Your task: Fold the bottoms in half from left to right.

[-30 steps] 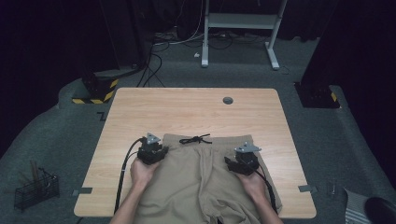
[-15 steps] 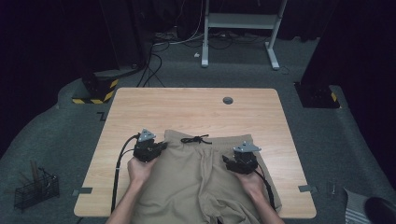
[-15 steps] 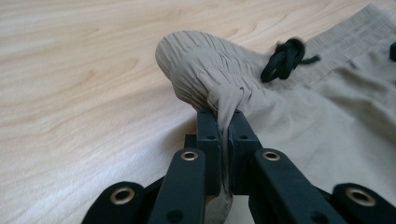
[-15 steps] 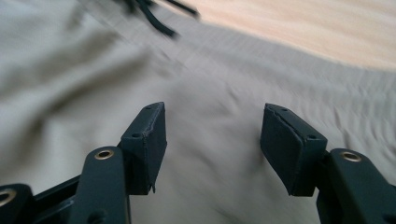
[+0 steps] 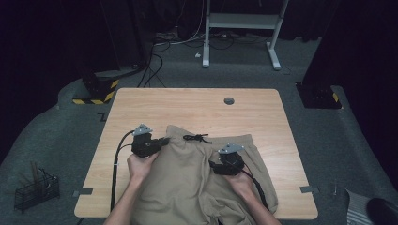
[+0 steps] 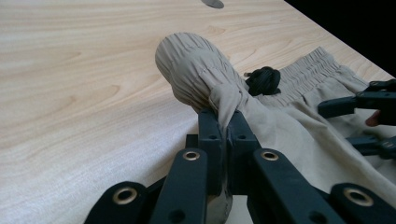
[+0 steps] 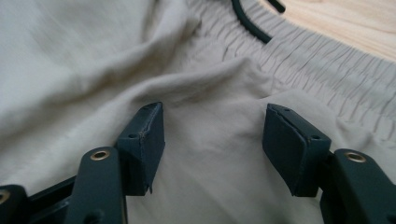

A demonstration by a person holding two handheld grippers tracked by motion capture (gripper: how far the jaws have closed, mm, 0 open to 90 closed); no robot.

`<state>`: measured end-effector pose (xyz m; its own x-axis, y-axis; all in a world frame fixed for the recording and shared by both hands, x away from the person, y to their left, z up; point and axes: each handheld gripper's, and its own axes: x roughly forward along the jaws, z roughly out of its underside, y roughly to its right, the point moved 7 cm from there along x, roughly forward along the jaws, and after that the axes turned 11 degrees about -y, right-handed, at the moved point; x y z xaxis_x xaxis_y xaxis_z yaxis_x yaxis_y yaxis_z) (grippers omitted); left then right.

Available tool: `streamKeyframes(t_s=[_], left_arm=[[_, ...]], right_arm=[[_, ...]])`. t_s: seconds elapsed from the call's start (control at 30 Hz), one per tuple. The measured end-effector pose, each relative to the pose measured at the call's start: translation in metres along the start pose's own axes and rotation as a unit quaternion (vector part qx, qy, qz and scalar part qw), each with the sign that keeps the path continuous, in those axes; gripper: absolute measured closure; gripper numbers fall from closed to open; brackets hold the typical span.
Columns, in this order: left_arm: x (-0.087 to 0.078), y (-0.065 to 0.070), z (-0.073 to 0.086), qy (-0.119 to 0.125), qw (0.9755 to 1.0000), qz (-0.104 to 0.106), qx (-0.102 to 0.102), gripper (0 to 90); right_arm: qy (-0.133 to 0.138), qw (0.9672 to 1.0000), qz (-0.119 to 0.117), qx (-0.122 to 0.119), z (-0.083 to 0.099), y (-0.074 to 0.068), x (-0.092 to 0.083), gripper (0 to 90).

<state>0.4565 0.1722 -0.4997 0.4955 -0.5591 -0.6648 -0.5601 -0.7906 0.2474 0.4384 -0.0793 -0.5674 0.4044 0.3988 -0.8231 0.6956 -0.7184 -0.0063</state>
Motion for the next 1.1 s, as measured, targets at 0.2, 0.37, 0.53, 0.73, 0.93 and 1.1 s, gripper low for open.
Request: streamKeyframes(t_s=[0.2, 0.37, 0.53, 0.73, 0.93, 1.1], left_arm=[[-0.004, 0.007, -0.012, 0.009, 0.9999, 0.010, 0.009, 87.4], [-0.007, 0.011, -0.023, 0.020, 0.9996, 0.020, 0.010, 87.4], [-0.011, 0.019, -0.034, 0.020, 0.9992, 0.004, 0.034, 87.4], [-0.010, 0.019, -0.035, 0.016, 0.9994, 0.005, 0.032, 87.4], [-0.009, 0.019, -0.036, 0.020, 0.9993, 0.006, 0.032, 87.4], [-0.012, 0.018, -0.039, 0.019, 0.9992, 0.001, 0.034, 87.4]], right_arm=[[-0.001, 0.9999, 0.015, -0.004, -0.006, -0.002, 0.008, 38.2], [0.005, 0.9998, 0.017, -0.005, -0.019, -0.005, 0.017, 37.8], [-0.002, 0.9998, 0.014, -0.011, -0.028, -0.008, 0.023, 37.9], [0.031, 0.9994, -0.010, -0.012, -0.025, -0.011, 0.004, 38.8], [0.030, 0.9989, -0.016, -0.032, -0.019, -0.019, -0.007, 38.7], [0.002, 0.9991, -0.009, -0.041, -0.019, -0.028, 0.018, 36.8]])
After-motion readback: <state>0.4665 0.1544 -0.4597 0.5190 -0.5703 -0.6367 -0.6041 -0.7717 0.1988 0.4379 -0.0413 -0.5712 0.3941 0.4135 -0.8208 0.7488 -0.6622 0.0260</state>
